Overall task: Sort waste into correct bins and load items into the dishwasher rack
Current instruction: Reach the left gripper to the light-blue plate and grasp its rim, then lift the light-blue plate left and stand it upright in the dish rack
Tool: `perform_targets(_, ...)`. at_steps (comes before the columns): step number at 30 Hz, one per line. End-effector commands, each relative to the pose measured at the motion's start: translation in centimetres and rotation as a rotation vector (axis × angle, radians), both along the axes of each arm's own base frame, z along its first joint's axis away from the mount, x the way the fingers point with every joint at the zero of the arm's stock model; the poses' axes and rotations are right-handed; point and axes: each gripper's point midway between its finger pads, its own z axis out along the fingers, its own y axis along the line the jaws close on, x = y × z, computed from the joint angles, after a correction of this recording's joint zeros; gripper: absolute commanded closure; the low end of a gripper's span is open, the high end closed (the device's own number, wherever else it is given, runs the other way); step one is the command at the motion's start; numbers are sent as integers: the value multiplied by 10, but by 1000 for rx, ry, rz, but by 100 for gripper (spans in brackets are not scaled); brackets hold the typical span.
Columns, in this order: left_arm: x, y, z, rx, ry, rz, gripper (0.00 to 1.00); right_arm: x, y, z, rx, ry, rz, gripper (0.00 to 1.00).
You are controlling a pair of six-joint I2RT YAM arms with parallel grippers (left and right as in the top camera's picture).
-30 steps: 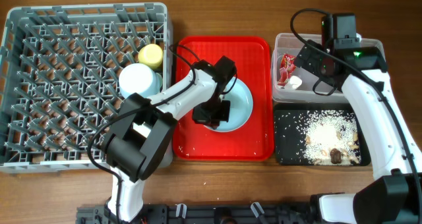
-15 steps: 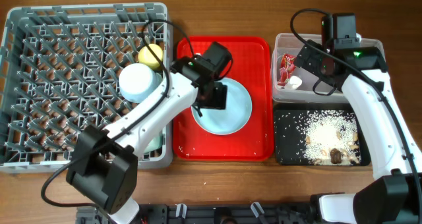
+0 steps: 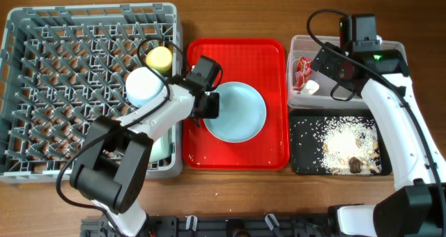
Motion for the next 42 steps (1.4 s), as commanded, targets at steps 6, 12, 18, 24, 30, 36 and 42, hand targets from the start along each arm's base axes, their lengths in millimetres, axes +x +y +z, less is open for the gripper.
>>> perform_targets(6,-21,-18,-27,-36,-9,-70,70,1,-1,-3,-7,10,12,0)
perform_targets(12,-17,-18,-26,-43,-22,-67,87,1,-1,-3,-7,10,12,0)
perform_targets(18,-5,-20,-17,-44,-80,-59,96,1,-1,-3,-7,10,12,0)
perform_targets(24,29,-24,117,-144,-402,-23,96,1,-1,-3,-7,10,12,0)
perform_targets(30,22,49,263,-26,-857,157,96,1,-1,-3,-7,10,13,0)
perform_targets(36,2,131,374,458,-1217,209,96,1,-1,-3,-7,10,12,0)
perform_targets(42,15,172,344,674,-1063,218,96,1,-1,-3,-7,10,12,0)
